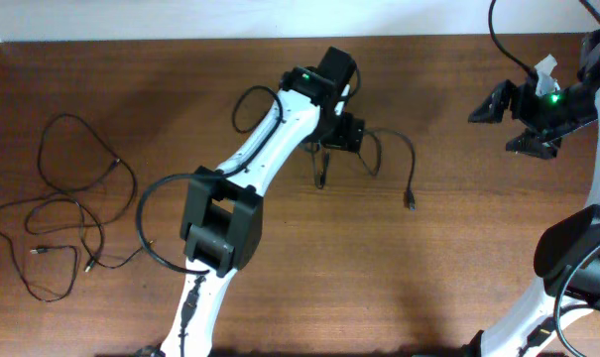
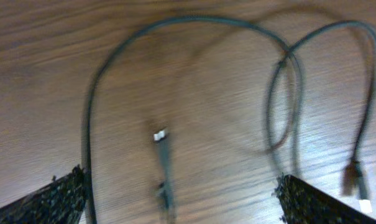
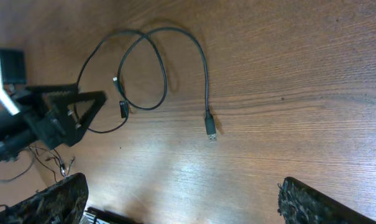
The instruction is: Untangle cables
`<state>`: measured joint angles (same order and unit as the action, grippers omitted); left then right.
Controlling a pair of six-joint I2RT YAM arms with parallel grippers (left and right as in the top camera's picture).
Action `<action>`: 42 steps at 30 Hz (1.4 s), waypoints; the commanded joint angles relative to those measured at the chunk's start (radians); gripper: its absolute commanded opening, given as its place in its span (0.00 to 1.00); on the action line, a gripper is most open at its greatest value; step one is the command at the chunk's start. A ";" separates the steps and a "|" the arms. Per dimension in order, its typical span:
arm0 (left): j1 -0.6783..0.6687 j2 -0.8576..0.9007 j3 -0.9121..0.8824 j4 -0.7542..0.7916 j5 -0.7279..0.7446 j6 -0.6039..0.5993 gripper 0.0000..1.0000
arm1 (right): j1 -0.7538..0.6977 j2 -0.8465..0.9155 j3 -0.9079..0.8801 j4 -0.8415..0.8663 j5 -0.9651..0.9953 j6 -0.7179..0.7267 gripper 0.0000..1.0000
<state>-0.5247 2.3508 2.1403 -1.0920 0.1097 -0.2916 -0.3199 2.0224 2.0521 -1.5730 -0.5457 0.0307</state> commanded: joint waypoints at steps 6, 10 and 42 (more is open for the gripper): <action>-0.118 0.105 0.003 0.135 0.100 -0.014 0.95 | 0.006 -0.021 0.013 0.000 0.010 0.003 0.99; -0.118 0.135 0.003 0.178 -0.022 -0.015 0.52 | 0.006 -0.021 0.013 -0.001 0.010 0.003 0.99; 1.157 -0.003 0.534 -0.535 -0.421 -0.127 0.99 | 0.008 -0.021 0.013 -0.020 0.027 0.005 0.99</action>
<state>0.6418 2.3489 2.6675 -1.6238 -0.3477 -0.4015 -0.3199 2.0224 2.0521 -1.5822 -0.5198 0.0307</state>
